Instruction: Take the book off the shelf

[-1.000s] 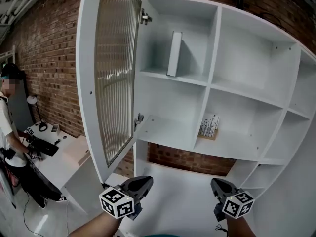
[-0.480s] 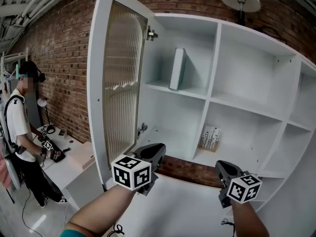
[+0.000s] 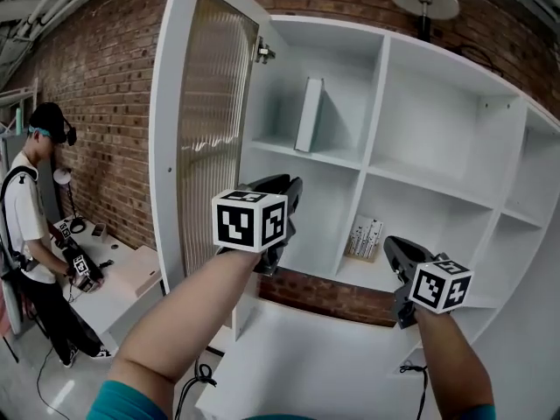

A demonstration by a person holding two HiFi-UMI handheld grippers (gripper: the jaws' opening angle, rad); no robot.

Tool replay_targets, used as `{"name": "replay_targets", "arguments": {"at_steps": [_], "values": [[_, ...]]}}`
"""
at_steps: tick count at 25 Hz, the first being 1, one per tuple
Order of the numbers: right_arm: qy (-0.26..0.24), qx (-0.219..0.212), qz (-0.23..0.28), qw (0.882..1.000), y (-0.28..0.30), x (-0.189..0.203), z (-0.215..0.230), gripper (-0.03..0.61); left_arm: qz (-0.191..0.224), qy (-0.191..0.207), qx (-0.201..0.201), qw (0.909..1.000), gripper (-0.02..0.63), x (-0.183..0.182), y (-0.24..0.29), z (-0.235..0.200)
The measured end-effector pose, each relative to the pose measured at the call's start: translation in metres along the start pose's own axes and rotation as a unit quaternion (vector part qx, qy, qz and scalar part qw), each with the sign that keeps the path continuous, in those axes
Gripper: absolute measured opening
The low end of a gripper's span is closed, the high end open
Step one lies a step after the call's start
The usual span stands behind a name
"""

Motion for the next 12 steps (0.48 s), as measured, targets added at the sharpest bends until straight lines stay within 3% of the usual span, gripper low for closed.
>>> {"name": "replay_targets", "arguments": {"at_steps": [4, 12], "values": [[-0.025, 0.011, 0.006, 1.0, 0.008, -0.024, -0.003, 0.021, -0.006, 0.026, -0.008, 0.9996, 0.115, -0.012, 0.015, -0.003], [-0.005, 0.026, 0.035, 0.999, 0.017, -0.082, 0.005, 0.021, -0.013, 0.052, -0.025, 0.9983, 0.179, -0.055, 0.041, -0.015]]}}
Point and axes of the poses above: the fingertips, and each gripper's own axes: y forward along the fingers, z to its right, x out of its underside, the point moved 1 cm from there along -y, backward along the fingers, and after that the axes turned 9 degrees about y, right-handed, at the moved point
